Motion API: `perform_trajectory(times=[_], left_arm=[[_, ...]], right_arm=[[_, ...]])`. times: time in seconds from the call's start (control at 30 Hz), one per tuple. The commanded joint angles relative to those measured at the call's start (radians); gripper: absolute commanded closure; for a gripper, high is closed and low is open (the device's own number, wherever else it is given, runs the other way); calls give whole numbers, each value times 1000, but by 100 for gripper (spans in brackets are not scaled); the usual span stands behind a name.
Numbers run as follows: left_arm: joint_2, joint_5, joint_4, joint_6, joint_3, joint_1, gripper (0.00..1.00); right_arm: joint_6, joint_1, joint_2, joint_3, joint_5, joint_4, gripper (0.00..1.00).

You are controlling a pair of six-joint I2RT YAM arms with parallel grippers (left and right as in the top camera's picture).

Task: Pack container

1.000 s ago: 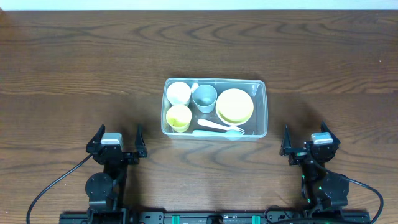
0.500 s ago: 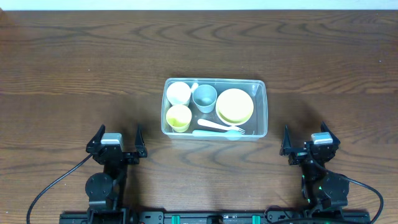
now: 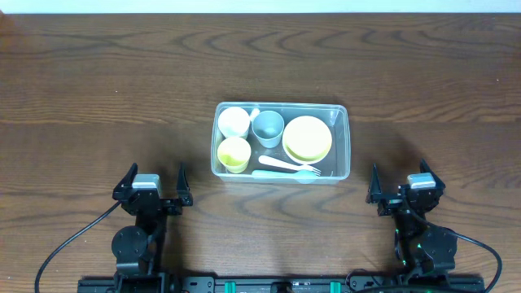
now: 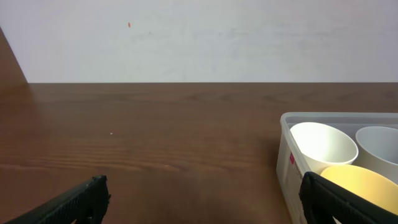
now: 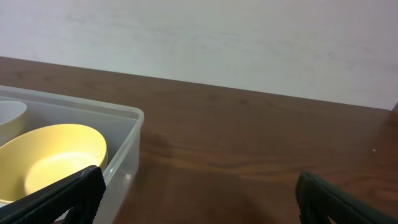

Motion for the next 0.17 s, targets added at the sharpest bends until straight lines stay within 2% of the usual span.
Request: perform_trajectory(times=[0.0,0.13], left_arm=[[-4,8,-43,-8,-11,6,2],[-4,8,-43,-8,-11,6,2]], right_arm=[[-11,-11,-6,-2,-3,-3,1],[-11,-11,-6,-2,-3,-3,1]])
